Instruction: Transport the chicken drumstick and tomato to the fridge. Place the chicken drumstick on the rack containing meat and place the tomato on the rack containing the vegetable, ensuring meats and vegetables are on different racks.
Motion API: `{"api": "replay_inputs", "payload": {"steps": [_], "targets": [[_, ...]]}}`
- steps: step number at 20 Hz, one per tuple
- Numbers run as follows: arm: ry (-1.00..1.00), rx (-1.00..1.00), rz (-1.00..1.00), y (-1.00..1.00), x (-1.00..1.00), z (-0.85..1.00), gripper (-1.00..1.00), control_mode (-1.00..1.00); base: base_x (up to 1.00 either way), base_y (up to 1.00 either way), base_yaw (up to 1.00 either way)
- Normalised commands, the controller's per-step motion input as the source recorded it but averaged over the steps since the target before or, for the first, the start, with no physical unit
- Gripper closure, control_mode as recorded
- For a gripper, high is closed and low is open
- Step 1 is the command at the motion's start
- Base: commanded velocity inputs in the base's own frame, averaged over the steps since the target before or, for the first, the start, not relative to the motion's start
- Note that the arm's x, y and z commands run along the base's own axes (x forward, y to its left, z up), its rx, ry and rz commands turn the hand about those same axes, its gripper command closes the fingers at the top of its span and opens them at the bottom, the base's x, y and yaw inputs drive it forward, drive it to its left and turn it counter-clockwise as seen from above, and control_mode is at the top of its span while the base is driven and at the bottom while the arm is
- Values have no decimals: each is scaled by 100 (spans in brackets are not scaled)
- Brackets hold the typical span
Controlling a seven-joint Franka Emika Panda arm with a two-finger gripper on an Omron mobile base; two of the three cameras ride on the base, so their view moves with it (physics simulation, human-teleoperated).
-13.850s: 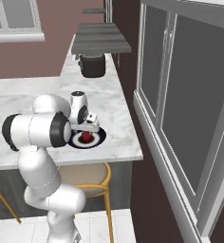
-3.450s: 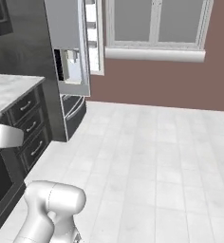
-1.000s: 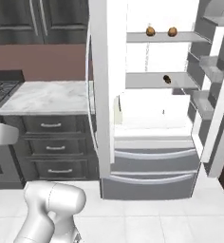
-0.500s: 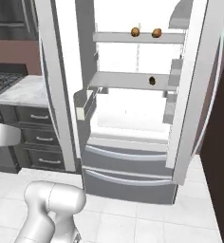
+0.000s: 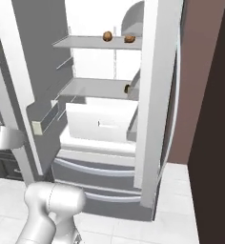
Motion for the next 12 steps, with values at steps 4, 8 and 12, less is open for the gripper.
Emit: {"api": "replay_inputs", "payload": {"steps": [4,8,12], "targets": [[0,0,0,0,0,0,100,100,100,0,0],[0,0,0,0,0,0,100,100,100,-14,0],[0,0,0,0,0,0,100,100,99,-52,0]]}}
